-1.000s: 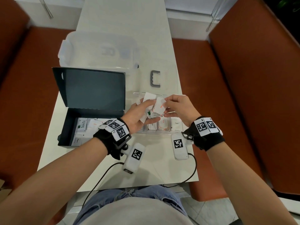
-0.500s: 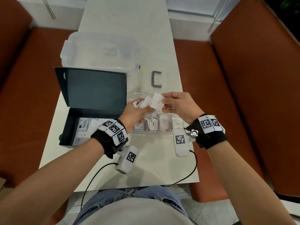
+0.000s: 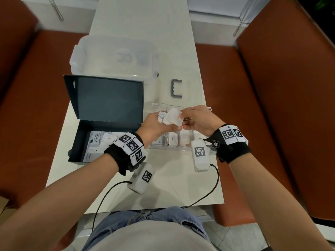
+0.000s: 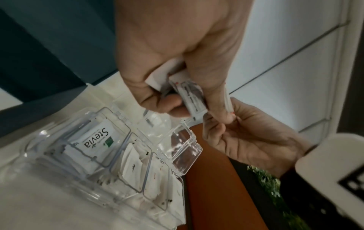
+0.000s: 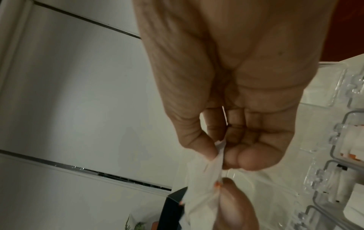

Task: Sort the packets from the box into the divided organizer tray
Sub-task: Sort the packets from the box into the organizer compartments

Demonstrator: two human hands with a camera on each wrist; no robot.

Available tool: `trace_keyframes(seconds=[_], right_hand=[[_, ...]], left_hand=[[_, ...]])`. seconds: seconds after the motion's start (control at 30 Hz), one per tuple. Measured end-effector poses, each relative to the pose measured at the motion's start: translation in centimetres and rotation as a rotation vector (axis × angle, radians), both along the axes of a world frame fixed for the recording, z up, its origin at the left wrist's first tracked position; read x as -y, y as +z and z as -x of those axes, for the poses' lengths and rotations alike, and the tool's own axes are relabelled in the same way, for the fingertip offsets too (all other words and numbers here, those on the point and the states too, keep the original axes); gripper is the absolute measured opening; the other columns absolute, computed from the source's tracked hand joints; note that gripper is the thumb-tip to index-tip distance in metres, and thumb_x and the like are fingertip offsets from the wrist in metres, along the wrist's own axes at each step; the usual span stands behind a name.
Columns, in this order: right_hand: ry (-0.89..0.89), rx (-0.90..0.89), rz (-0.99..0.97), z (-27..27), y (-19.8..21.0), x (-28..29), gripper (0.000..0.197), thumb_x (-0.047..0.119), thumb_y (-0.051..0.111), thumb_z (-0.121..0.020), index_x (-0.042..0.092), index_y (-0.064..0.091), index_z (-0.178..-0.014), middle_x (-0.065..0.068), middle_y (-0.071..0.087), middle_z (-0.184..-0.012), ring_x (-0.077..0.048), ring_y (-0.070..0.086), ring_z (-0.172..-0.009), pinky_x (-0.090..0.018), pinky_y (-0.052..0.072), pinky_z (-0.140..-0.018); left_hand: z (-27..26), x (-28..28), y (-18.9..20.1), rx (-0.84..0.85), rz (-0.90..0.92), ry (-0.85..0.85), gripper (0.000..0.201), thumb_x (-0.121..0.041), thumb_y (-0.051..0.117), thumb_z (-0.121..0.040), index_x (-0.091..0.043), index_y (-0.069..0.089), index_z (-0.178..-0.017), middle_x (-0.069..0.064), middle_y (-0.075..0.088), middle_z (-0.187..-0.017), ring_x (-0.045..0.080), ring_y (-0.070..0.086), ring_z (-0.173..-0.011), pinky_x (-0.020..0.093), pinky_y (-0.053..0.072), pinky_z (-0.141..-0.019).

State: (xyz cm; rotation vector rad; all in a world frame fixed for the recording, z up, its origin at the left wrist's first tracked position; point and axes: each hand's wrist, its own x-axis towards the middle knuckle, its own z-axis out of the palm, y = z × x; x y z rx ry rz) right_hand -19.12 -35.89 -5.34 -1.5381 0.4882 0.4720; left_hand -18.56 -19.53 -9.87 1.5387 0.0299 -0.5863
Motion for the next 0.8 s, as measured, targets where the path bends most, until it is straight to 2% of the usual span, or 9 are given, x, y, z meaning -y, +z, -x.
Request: trace_keyframes(seconds=[0.07, 0.13, 0.23, 0.27, 0.33, 0.43, 0.57, 0.7, 0.8], right_hand=[[-0.088, 0.005, -0.022, -0.3, 0.0, 0.3, 0.01, -0.007, 0.055, -0.082, -0.006, 0.061, -0.091, -0.013, 0.053, -0.073, -0.017, 0.05, -0.057, -0.023, 0.048, -0.052], [-0.158, 0.007, -0.016, -0.4, -0.1, 0.7, 0.011, -0.007, 0.054, -0.084, -0.005, 0.061, -0.092, -0.012, 0.054, -0.073, -0.017, 0.05, -0.058, -0.023, 0.048, -0.051], [-0.122, 0.002, 0.016, -0.3, -0.2, 1.2, 0.008, -0.003, 0.054, -0.086, -0.001, 0.061, -0.082, -0.008, 0.056, -0.07, -0.016, 0.052, -0.058, -0.023, 0.047, -0.052], [-0.092, 0.005, 0.024, -0.1, -0.2, 1.3, 0.009, -0.002, 0.054, -0.086, 0.001, 0.061, -0.079, -0.007, 0.056, -0.069, -0.016, 0.051, -0.058, -0.023, 0.046, -0.052], [-0.037, 0.021, 0.05, 0.0, -0.3, 1.2, 0.007, -0.001, 0.055, -0.085, -0.001, 0.062, -0.084, -0.006, 0.056, -0.068, -0.014, 0.05, -0.057, -0.023, 0.044, -0.053], [0.017, 0.058, 0.111, 0.2, -0.5, 0.9, 0.011, 0.001, 0.057, -0.087, -0.003, 0.065, -0.093, -0.006, 0.057, -0.071, -0.012, 0.05, -0.057, -0.022, 0.044, -0.054], [0.056, 0.127, 0.142, 0.5, -0.5, 0.3, 0.01, 0.0, 0.056, -0.09, 0.001, 0.065, -0.086, -0.008, 0.057, -0.074, -0.014, 0.051, -0.059, -0.021, 0.047, -0.053], [0.077, 0.178, 0.173, 0.7, -0.5, 0.2, 0.014, 0.0, 0.057, -0.09, -0.003, 0.066, -0.1, -0.005, 0.061, -0.073, -0.01, 0.052, -0.06, -0.018, 0.046, -0.055], [0.147, 0.214, 0.256, 0.8, -0.5, 0.2, 0.017, 0.006, 0.059, -0.09, 0.005, 0.07, -0.104, -0.003, 0.063, -0.078, -0.009, 0.053, -0.066, -0.019, 0.045, -0.06]], left_hand=[[-0.1, -0.6, 0.1, -0.083, -0.043, -0.066, 0.04, -0.019, 0.084, -0.073, -0.007, 0.067, -0.107, -0.001, 0.072, -0.088, 0.009, 0.065, -0.076, 0.022, 0.051, -0.062], [-0.4, -1.3, 0.2, -0.204, -0.015, -0.083, 0.046, -0.024, 0.079, -0.079, -0.005, 0.062, -0.117, 0.005, 0.071, -0.102, 0.014, 0.065, -0.081, 0.032, 0.056, -0.069], [-0.7, -2.0, 0.3, -0.339, 0.138, -0.061, 0.019, -0.015, 0.068, -0.088, -0.005, 0.064, -0.105, 0.01, 0.07, -0.099, 0.016, 0.068, -0.084, 0.04, 0.059, -0.076], [-0.8, -2.1, 0.4, -0.375, 0.204, -0.032, 0.009, -0.009, 0.064, -0.09, -0.005, 0.065, -0.098, 0.012, 0.07, -0.094, 0.018, 0.068, -0.082, 0.037, 0.059, -0.075], [-0.9, -2.1, 0.3, -0.412, 0.253, 0.0, 0.007, -0.003, 0.059, -0.092, -0.003, 0.064, -0.097, 0.011, 0.069, -0.082, 0.016, 0.067, -0.071, 0.028, 0.059, -0.067], [-0.6, -1.5, 0.7, -0.495, 0.27, -0.03, 0.021, -0.018, 0.06, -0.094, -0.002, 0.06, -0.107, 0.006, 0.065, -0.07, 0.011, 0.058, -0.055, 0.023, 0.054, -0.053], [-0.3, -0.9, 0.9, -0.621, 0.414, -0.138, 0.06, -0.049, 0.058, -0.082, -0.007, 0.053, -0.124, 0.015, 0.069, -0.094, 0.008, 0.05, -0.05, 0.02, 0.051, -0.051], [-0.1, -0.7, 0.6, -0.626, 0.427, -0.135, 0.049, -0.046, 0.058, -0.086, -0.006, 0.057, -0.115, 0.011, 0.072, -0.092, 0.008, 0.051, -0.05, 0.021, 0.051, -0.053], [0.1, -0.6, 0.6, -0.619, 0.421, -0.109, 0.047, -0.045, 0.06, -0.083, -0.005, 0.063, -0.107, 0.01, 0.071, -0.096, 0.009, 0.05, -0.054, 0.021, 0.051, -0.054]])
